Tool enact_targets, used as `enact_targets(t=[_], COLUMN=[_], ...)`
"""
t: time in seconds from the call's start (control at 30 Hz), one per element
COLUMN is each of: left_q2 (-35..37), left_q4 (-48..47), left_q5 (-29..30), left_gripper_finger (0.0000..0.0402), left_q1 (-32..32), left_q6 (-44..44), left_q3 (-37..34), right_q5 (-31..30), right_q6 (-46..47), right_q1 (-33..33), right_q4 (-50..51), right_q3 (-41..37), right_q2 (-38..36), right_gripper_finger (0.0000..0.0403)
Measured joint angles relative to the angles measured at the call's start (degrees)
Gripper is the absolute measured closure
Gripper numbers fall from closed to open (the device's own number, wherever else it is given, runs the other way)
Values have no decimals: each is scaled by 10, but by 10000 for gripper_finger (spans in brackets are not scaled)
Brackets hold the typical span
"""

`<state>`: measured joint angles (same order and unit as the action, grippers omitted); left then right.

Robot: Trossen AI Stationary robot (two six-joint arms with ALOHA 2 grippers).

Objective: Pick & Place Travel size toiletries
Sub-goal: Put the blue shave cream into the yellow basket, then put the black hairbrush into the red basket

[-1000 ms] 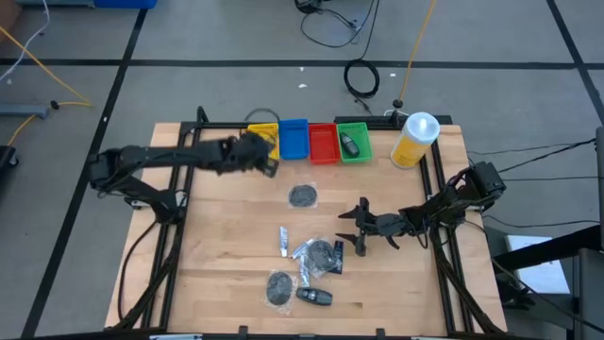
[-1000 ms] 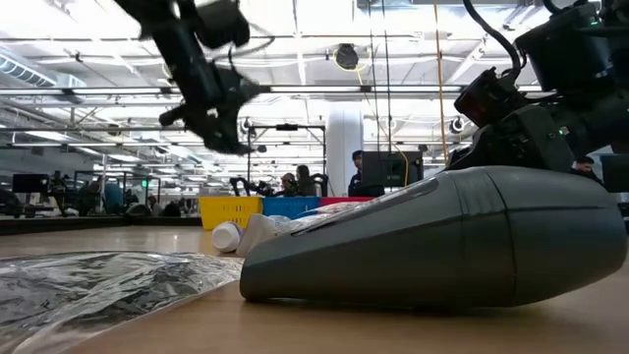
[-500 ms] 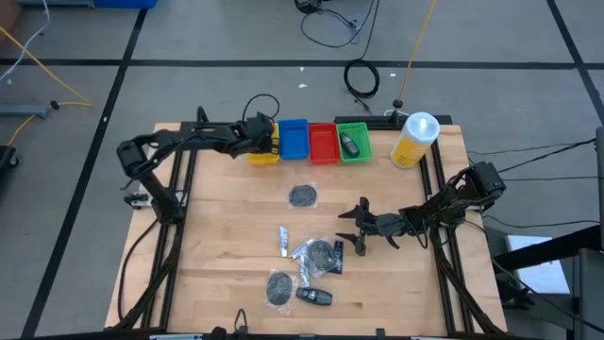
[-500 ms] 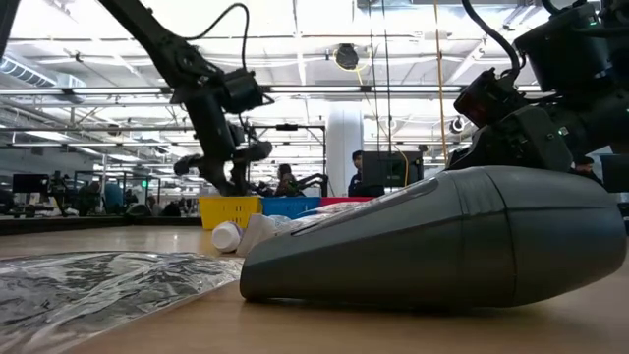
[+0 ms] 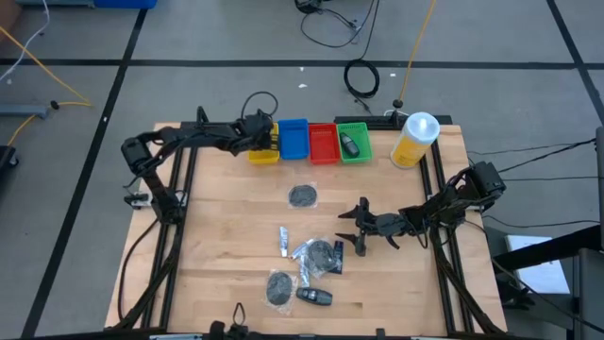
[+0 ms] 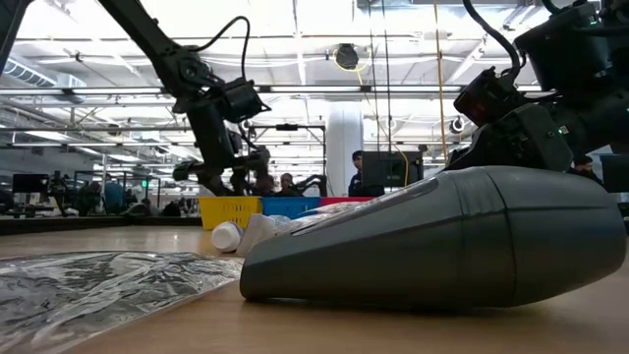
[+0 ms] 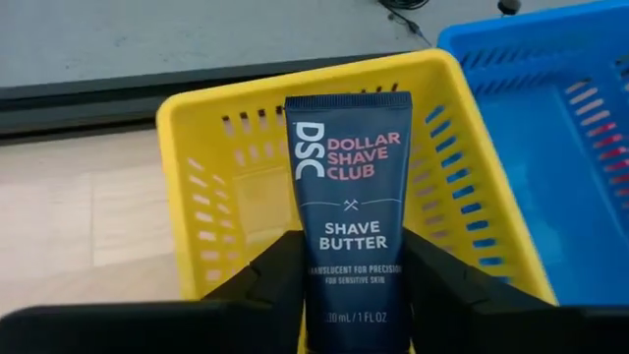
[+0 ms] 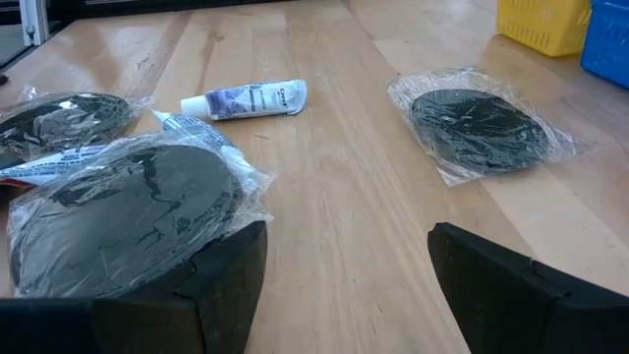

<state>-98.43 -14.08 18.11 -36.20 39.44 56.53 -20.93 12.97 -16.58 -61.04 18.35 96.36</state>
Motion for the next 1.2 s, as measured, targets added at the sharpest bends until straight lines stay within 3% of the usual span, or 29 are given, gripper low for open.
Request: enact_targets(t=[0.3, 0.47, 0.67, 0.83, 0.97, 1.2], left_q2=[0, 23, 79, 97, 89, 79], left_q4=[11, 6, -18, -16, 19, 71], left_q5=[-54, -61, -26, 30, 37, 41], left_gripper_finger=[145, 109, 106, 118, 123, 123], left_q1=[-15, -4, 70, 187, 276, 353], left_q6=[-11, -36, -74, -102, -109, 61], left_q3=[0, 0, 0, -8, -39, -123], right_q5=[0, 0, 0, -1, -1, -1], right_q6=[0, 12, 17, 12, -6, -48], right_q1=[0, 0, 0, -8, -13, -10], right_q4=[0, -2, -36, -41, -39, -21], right_q3=[0, 0, 0, 6, 22, 57], right_q2=[0, 0, 0, 0, 0, 0], right_gripper_finger=[126, 126, 126, 126, 126, 126])
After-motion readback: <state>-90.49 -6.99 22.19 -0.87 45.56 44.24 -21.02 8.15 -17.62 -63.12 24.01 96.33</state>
